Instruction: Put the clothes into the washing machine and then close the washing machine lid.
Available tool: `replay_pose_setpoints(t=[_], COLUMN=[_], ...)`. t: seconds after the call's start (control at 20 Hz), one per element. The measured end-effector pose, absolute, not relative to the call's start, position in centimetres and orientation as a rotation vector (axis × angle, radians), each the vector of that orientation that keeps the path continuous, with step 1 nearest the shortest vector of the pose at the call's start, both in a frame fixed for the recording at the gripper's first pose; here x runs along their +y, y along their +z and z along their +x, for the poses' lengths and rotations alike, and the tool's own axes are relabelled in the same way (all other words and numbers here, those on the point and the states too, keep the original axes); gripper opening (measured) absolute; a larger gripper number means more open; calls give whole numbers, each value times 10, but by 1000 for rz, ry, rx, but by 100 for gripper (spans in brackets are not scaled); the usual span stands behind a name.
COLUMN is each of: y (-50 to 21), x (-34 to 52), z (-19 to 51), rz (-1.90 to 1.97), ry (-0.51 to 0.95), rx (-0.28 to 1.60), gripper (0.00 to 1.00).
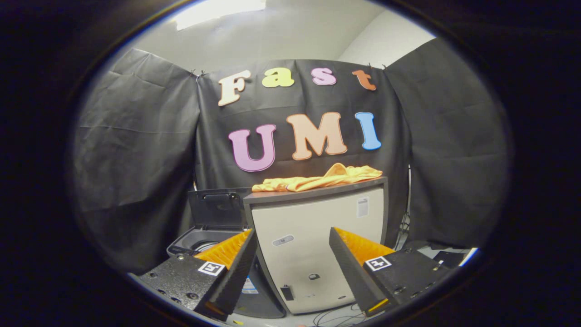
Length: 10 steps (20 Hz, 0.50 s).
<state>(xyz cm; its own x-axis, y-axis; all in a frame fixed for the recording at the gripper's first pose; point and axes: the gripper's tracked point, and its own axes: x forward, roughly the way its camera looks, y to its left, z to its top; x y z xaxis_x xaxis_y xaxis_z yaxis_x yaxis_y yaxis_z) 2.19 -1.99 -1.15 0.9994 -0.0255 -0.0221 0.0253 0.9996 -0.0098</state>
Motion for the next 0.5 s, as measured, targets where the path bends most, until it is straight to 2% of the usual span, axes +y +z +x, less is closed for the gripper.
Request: replay_pose_setpoints(t=[0.5], y=[4], x=[-11], z=[82], rz=[-1], ry=[49], rx=[88], gripper=[97])
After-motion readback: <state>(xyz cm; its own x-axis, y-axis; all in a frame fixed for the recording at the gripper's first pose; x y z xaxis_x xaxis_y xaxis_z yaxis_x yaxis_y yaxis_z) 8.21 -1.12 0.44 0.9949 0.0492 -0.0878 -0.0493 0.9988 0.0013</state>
